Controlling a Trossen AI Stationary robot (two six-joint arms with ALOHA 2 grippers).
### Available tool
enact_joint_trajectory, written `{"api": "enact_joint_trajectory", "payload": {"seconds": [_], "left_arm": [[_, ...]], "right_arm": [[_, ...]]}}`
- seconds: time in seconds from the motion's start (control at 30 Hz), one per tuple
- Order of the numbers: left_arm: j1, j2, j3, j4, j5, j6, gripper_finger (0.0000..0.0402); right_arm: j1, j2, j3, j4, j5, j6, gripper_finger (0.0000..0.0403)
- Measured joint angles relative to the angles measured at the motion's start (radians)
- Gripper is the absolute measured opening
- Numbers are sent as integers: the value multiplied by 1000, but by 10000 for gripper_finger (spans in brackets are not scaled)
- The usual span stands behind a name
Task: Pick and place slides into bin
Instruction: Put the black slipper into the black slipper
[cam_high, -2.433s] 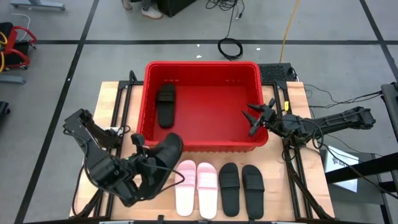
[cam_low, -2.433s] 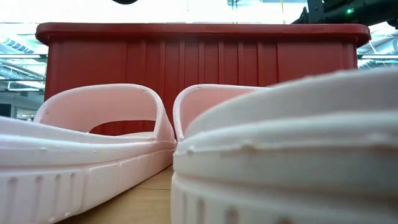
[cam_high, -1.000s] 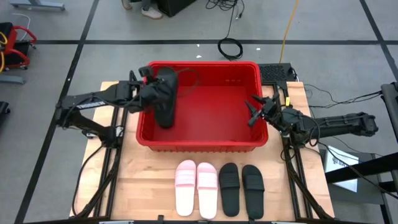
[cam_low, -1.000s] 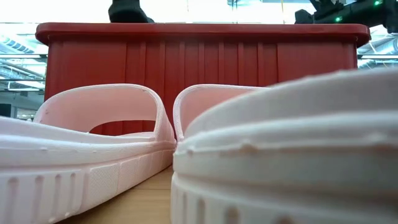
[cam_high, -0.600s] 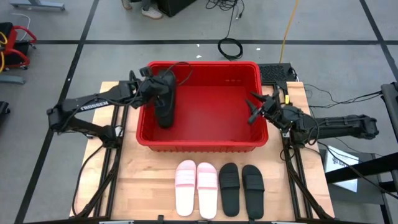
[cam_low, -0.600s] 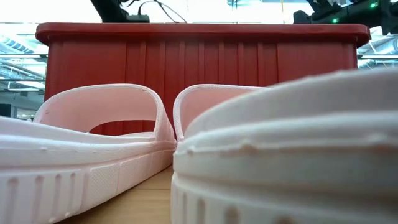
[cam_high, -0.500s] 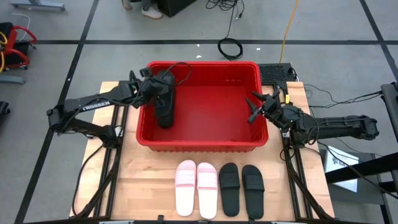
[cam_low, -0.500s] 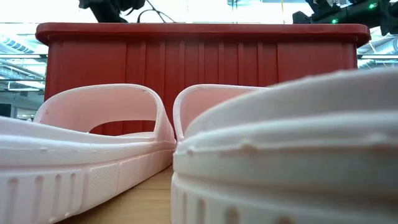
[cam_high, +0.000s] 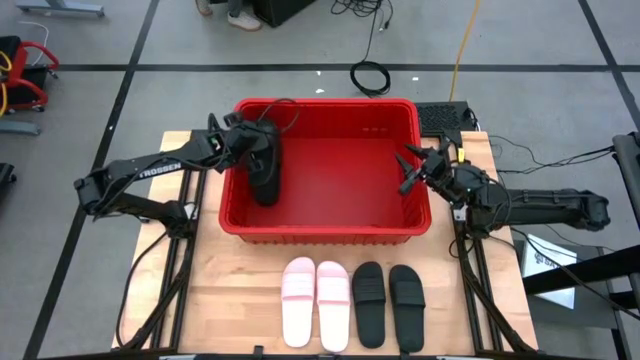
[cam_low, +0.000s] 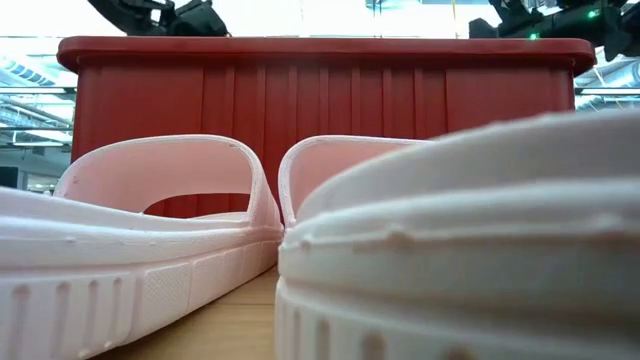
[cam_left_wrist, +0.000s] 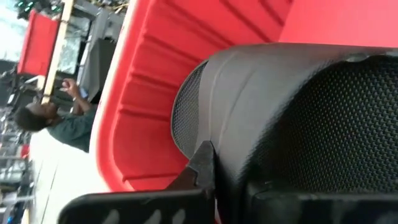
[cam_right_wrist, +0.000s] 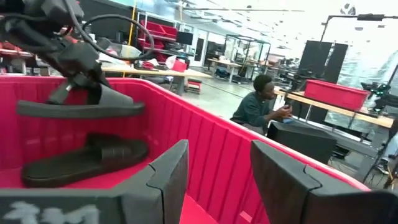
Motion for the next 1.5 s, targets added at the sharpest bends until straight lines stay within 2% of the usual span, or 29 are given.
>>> {"api": "enact_joint_trajectory", "payload": {"seconds": [0.33,0.5,0.83,1.0,1.2,1.33,1.5], "left_arm": [[39,0,-56,58,13,21,4],[41,0,-88,129,21,55,17],[52,0,-93,149,27,69,20],[54,1,-95,160,35,82,8],[66,74,-94,169,47,85,8],[65,123,-94,172,-18,113,24],[65,124,-93,172,-28,109,23]], "right_arm": [[-29,1,0,-1,-43,9,164],[-29,1,0,-4,-44,25,164],[-29,19,0,-5,-44,27,164],[-29,34,0,9,-44,27,164],[-29,42,0,21,-44,25,164],[-29,43,0,20,-44,26,164],[-29,43,0,14,-44,23,164]]}}
